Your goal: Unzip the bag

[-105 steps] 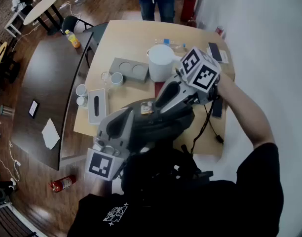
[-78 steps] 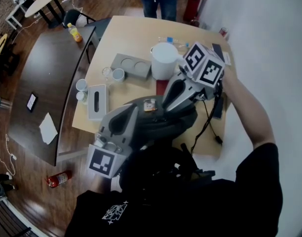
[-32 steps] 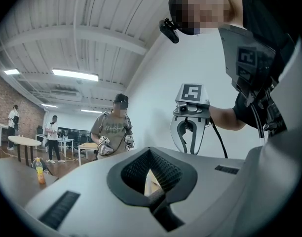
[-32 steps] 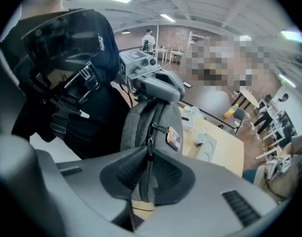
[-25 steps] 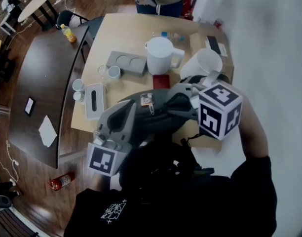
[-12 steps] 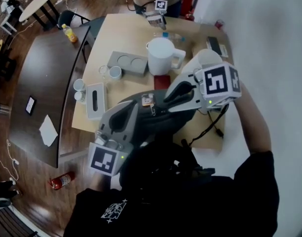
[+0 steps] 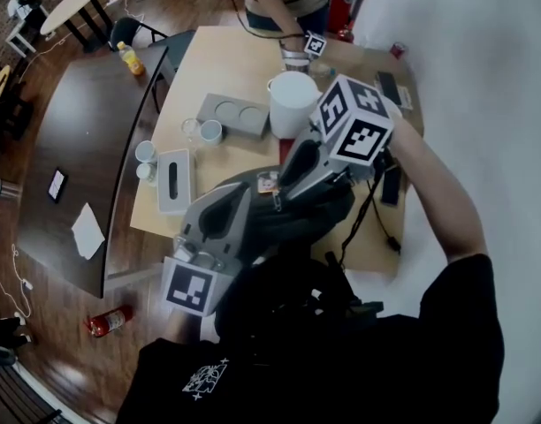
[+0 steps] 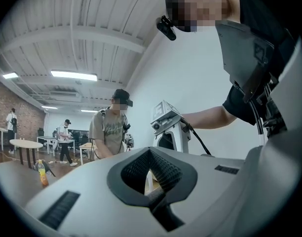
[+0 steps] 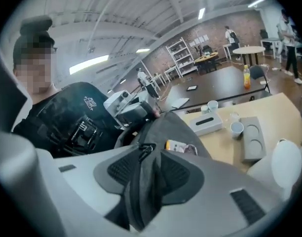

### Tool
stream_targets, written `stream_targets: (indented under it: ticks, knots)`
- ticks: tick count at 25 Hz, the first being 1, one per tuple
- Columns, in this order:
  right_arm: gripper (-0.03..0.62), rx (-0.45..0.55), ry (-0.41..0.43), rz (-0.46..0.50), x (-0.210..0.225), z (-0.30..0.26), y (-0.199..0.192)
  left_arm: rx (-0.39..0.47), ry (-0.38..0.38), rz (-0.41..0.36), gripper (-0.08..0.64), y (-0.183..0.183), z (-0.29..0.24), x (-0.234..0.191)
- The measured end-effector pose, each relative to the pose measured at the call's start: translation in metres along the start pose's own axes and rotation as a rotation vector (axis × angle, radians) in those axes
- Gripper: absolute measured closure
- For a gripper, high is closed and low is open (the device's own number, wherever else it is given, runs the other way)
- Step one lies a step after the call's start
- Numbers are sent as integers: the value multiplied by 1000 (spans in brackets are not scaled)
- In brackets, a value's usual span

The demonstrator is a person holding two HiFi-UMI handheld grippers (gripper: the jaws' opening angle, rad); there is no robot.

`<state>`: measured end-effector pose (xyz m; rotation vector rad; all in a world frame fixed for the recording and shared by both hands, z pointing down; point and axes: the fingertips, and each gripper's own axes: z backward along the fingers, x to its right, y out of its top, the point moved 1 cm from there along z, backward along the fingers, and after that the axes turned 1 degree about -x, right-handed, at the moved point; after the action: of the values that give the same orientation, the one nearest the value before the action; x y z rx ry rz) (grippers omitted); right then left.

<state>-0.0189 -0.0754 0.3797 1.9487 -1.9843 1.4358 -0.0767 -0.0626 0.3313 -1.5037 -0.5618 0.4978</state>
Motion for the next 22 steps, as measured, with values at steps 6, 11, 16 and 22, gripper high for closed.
stream_targets:
  ticks: [6, 11, 16, 22]
  knots:
    - [423, -58, 30, 16, 0, -10, -3, -5, 2, 6, 563, -2, -1, -1]
    - [423, -59, 35, 19, -6, -10, -2, -3, 2, 5, 563, -2, -1, -1]
    - [423, -75, 23, 11, -6, -13, -5, -5, -2, 4, 563, -2, -1, 0]
    - [423, -59, 1, -31, 4, 1, -13, -5, -4, 4, 563, -1, -1, 0]
